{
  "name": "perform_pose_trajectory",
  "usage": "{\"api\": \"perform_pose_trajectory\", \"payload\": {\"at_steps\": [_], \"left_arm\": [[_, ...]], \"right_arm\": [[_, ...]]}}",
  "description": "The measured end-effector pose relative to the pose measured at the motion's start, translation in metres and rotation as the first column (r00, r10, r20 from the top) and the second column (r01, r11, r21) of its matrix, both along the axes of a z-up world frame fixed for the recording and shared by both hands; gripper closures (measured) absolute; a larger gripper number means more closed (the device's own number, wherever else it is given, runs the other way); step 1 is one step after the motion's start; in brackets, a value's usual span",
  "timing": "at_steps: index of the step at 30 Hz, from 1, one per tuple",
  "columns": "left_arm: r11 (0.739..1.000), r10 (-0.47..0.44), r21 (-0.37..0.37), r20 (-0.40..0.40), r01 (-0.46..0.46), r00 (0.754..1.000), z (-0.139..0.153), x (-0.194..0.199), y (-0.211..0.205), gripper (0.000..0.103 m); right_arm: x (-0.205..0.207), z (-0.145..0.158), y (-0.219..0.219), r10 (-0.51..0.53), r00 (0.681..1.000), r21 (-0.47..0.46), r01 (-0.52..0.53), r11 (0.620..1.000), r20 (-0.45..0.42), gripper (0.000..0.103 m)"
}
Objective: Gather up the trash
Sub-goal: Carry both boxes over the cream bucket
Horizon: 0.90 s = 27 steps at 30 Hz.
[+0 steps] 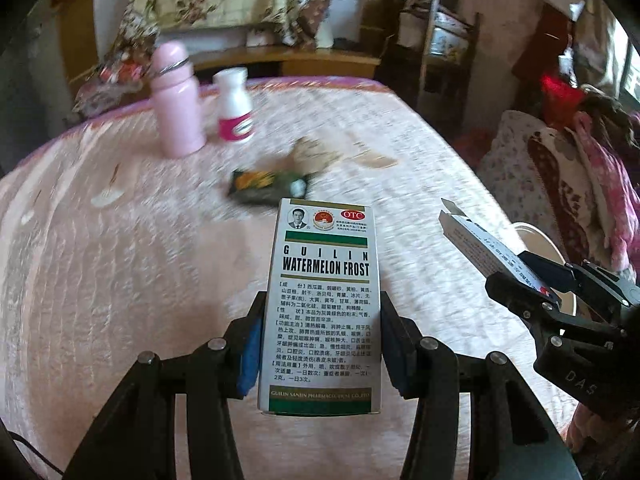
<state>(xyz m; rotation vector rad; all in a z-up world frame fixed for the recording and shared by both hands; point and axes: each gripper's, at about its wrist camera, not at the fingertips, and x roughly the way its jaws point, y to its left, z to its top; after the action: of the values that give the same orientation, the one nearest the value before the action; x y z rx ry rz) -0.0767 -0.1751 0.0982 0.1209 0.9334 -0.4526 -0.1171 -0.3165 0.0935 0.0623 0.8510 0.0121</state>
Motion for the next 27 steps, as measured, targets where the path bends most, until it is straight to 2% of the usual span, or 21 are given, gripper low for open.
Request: {"api": "perform_pose_trajectory", "payload": {"at_steps": [13,27], "left_arm": [[0.988,-0.155,-0.003,0.054,0.155,0.986,0.015,-0.037,-0.106,0.050],[0.956,-0.292,-0.002,0.041,0.293,0.955,0.011,-0.056,-0.215,0.050]], "right_arm": [[-0.056,0.021,-0.100,-0.213,0.975,0.016,0.213,0.977,0.055,0.053],[-0.100,0.014,-0.200,-0.424,0.904,0.027,0.423,0.906,0.050,0.053]]}}
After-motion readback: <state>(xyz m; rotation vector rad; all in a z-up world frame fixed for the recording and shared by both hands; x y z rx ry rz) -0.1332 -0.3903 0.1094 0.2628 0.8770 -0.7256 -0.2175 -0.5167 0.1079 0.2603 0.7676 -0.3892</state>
